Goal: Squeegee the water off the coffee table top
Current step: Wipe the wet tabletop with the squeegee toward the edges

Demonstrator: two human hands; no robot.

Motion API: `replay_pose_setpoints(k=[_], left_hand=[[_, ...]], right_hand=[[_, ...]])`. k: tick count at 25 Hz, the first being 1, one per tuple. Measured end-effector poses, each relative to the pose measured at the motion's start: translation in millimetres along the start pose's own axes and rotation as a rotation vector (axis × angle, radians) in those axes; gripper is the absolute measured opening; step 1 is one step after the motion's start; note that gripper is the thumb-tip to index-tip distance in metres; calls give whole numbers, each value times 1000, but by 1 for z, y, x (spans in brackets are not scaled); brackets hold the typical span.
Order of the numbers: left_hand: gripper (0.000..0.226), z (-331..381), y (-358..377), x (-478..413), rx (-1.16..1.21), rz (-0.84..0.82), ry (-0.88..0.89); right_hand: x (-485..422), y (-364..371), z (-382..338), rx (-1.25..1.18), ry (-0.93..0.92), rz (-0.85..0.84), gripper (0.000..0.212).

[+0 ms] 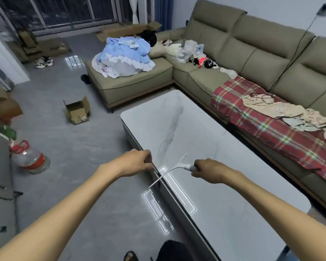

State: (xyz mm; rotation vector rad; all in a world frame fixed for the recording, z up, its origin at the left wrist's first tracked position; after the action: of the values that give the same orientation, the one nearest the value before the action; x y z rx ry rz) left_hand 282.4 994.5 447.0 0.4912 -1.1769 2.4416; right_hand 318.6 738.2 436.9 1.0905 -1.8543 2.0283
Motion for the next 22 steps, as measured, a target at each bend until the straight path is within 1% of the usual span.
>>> replay_pose_setpoints(k=[1, 2, 4, 6, 9, 12, 14, 18, 20, 22], left_hand=[[10, -7, -19, -19, -23, -18, 16], [8, -14, -34, -37, -37, -36, 31], [10, -30, -64, -82, -44, -57, 54], [13, -46, -89, -136, -53, -80, 55], [17, -72, -126, -227, -39, -89, 30], [18, -83, -167, -296, -13, -118, 5], [16, -84, -201, -340, 7, -133, -6], [15, -87, -263, -431, 39, -134, 1], [16, -103, -274, -477, 61, -130, -2], [15, -131, -271, -538, 79, -147, -23]], right_hand=[[-14, -12, -2, -80, 41, 2, 30], [-27, -22, -2, -153, 66, 0, 31], [-66, -40, 1, -290, 125, 3, 29], [-117, -58, 7, -358, 190, 3, 22], [-219, -79, 23, -309, 182, -42, 12], [-296, -119, 34, -220, 153, -113, 11], [-336, -156, 42, -227, 166, -95, 12], [-410, -225, 53, -412, 254, -33, 14], [-448, -235, 58, -501, 280, -41, 12], [-495, -230, 64, -687, 370, -59, 10]])
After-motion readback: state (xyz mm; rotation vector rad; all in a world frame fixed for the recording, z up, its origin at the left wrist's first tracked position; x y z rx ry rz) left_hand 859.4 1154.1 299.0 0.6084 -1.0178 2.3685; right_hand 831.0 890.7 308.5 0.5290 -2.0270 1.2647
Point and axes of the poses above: each hand's wrist, its own x-axis away from the middle knuckle, its own y-axis out of the palm, z = x × y, the point moved 2 cm from there along -x, towards the middle knuckle, and after that the axes turned 12 degrees about x, right-handed, at the moved point
